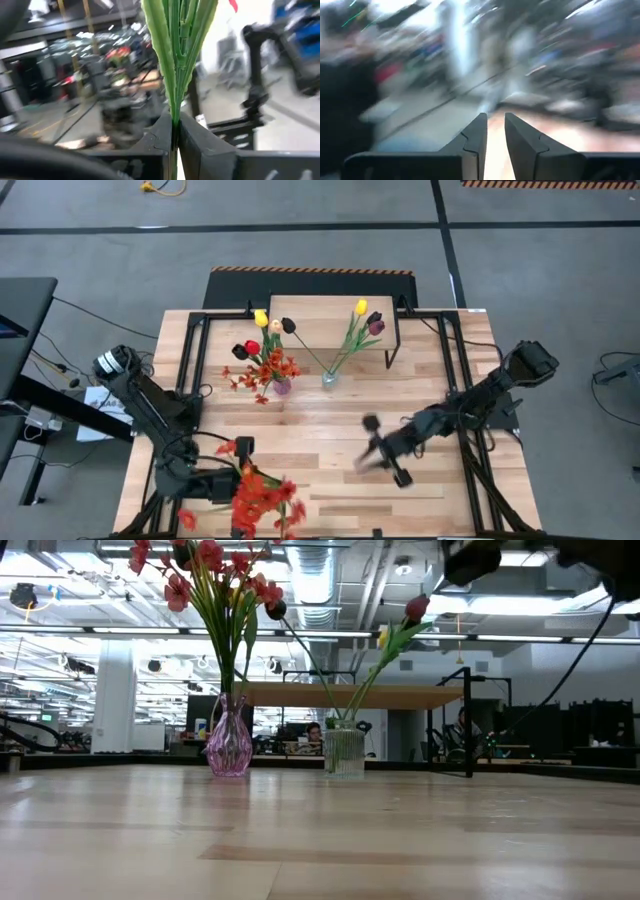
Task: Pick and place flowers into a vace then onto a shelf
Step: Put the orange flower into the transparent vase
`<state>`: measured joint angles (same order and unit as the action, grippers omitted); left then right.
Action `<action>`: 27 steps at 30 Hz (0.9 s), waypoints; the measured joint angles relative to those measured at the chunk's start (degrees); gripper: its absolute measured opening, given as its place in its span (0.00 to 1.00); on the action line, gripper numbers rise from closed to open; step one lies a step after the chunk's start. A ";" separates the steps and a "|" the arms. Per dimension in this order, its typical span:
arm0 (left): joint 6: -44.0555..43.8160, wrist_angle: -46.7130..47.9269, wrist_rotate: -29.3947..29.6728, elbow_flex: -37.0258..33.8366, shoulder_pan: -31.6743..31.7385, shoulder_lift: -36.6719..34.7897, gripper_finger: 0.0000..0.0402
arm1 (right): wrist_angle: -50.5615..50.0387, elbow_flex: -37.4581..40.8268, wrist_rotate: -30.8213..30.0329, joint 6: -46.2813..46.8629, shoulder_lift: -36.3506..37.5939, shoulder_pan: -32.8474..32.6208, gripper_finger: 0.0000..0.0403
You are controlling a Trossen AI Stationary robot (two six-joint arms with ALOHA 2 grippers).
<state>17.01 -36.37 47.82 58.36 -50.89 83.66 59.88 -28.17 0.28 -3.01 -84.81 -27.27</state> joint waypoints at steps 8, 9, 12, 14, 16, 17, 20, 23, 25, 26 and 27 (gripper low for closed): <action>3.27 -31.81 -5.87 -14.91 0.94 6.29 0.00 | 28.19 3.11 -12.39 3.88 -6.72 1.15 0.15; 3.66 -33.10 -6.01 -15.03 0.90 7.41 0.00 | 28.29 2.55 -12.30 4.06 -7.80 1.29 0.15; 4.91 -33.11 -5.45 -13.77 0.96 8.95 0.00 | 28.30 -0.81 -12.14 4.09 -10.31 1.74 0.15; 4.71 -29.41 -4.79 -11.80 1.18 8.80 0.00 | 26.98 -3.57 -11.18 4.06 -11.48 2.08 0.15; 4.10 -23.42 -2.76 -10.27 1.16 8.92 0.00 | 22.52 -6.08 -9.80 4.04 -12.93 2.12 0.15; 3.54 -20.32 -2.12 -9.56 1.13 8.99 0.00 | 20.15 -7.58 -9.38 4.04 -13.74 2.10 0.15; 2.39 -16.73 -1.39 -8.16 1.16 8.98 0.00 | 13.19 -12.30 -9.21 2.84 -15.35 1.73 0.15; 1.87 -16.18 -0.05 -8.17 1.09 8.96 0.02 | 8.86 -16.27 -9.29 1.19 -16.88 1.11 0.15; 1.82 -16.20 1.07 -8.17 0.91 8.96 0.03 | 6.05 -18.27 -9.34 -0.11 -16.88 0.39 0.15; 1.80 -16.17 1.49 -8.17 0.84 8.96 0.03 | 4.30 -19.12 -9.34 -0.99 -16.82 -0.07 0.15; 1.77 -16.13 1.58 -8.17 0.82 8.96 0.03 | 2.63 -19.71 -9.34 -1.80 -16.81 -0.47 0.16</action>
<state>18.78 -52.50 49.39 50.19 -50.07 92.62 62.51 -47.89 -9.06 -4.81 -101.62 -27.73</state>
